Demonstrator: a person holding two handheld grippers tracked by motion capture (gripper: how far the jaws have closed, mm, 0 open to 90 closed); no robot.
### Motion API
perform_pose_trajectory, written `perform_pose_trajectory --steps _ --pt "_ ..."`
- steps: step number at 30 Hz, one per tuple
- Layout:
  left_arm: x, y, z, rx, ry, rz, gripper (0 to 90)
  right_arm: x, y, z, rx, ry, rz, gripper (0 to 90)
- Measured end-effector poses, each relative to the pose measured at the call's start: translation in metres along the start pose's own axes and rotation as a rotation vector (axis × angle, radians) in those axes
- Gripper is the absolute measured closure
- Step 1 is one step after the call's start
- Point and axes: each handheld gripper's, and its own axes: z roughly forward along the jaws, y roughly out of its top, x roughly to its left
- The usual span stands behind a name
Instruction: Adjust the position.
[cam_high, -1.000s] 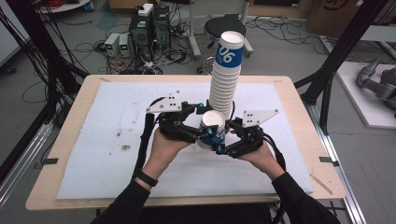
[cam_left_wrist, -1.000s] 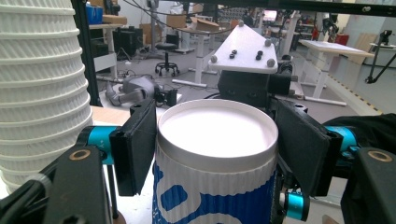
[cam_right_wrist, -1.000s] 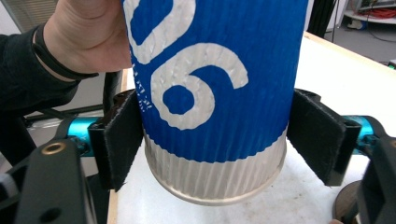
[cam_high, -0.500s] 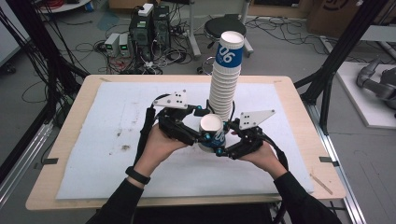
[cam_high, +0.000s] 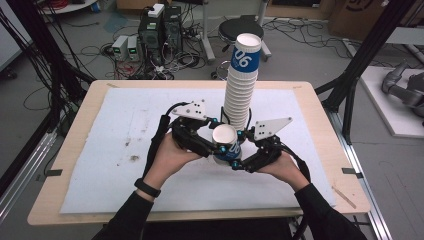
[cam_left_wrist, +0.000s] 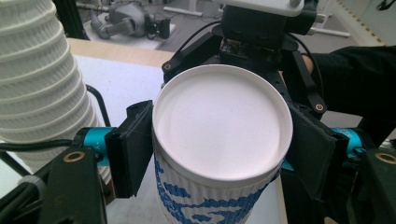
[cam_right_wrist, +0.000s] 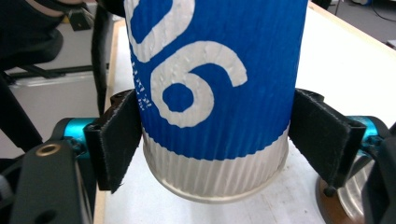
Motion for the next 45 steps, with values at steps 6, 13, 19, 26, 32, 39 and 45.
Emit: perform_pose_trajectory --steps 6,13,19,26,32,39,45 --pt "0.009 -0.007 -0.014 -0.136 0.000 -0.044 29.1 -0.003 0.001 -0.010 -0.094 0.000 0.037 13.6" --pt "0.011 -0.011 -0.022 -0.250 -0.012 -0.067 29.2 -0.007 -0.001 -0.016 -0.160 -0.004 0.109 13.5" --pt "0.011 -0.014 -0.020 -0.325 -0.047 -0.085 29.3 -0.006 0.000 -0.013 -0.180 0.014 0.120 13.5" --pt "0.012 -0.018 -0.017 -0.381 -0.075 -0.116 29.4 -0.004 0.001 -0.012 -0.205 0.031 0.121 13.6" --pt "0.011 -0.017 -0.015 -0.357 -0.072 -0.102 29.3 -0.005 0.001 -0.013 -0.199 0.031 0.105 16.8" --pt "0.010 -0.013 -0.017 -0.296 -0.059 -0.078 28.9 -0.005 0.001 -0.014 -0.173 0.025 0.089 18.8" --pt "0.007 -0.008 -0.018 -0.200 -0.025 -0.041 26.3 -0.006 0.001 -0.014 -0.137 0.016 0.069 19.1"
